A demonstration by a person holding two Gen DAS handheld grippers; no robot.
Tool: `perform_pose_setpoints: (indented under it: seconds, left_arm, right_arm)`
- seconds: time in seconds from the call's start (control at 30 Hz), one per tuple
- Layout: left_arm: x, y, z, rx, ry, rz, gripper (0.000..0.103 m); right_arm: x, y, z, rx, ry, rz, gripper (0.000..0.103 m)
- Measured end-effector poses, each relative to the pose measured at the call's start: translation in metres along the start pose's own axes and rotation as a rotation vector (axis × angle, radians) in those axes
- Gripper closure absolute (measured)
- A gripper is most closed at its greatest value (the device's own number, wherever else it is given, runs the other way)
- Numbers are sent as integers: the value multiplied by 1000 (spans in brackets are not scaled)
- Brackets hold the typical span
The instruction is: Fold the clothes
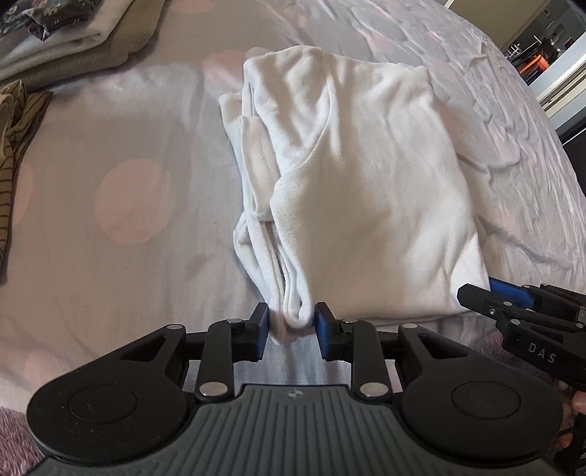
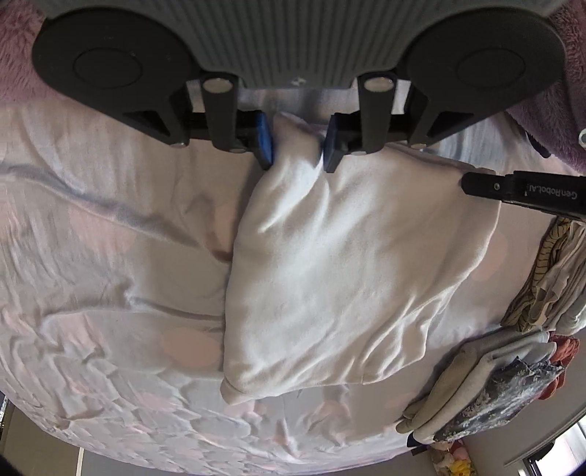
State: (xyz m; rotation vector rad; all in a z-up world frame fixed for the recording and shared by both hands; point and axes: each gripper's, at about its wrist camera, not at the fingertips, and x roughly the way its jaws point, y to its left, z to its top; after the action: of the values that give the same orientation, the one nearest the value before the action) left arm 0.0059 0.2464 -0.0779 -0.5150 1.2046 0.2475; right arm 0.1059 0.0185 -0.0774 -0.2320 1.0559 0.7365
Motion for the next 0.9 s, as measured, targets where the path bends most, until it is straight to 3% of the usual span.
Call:
perform_pose_setpoints:
  seconds: [0.17,0.33,0.67,0.9]
  left_arm:
    - [-21,13,-2,-56,-72,-103,61]
    - [-32,23,9,-93,-129,-192,61]
    - [-10,46,92,-45,-256,-130,61]
    - [23,41,124,87,-412,-86,61]
  right_arm:
    - [-28,-3,-7,4,-108,33,66]
    - [-36,-1,2,4,-190,64,66]
    - [6,-6,65,-38,-258,32,63]
    - [52,-10,110,-42,-324,-6,62]
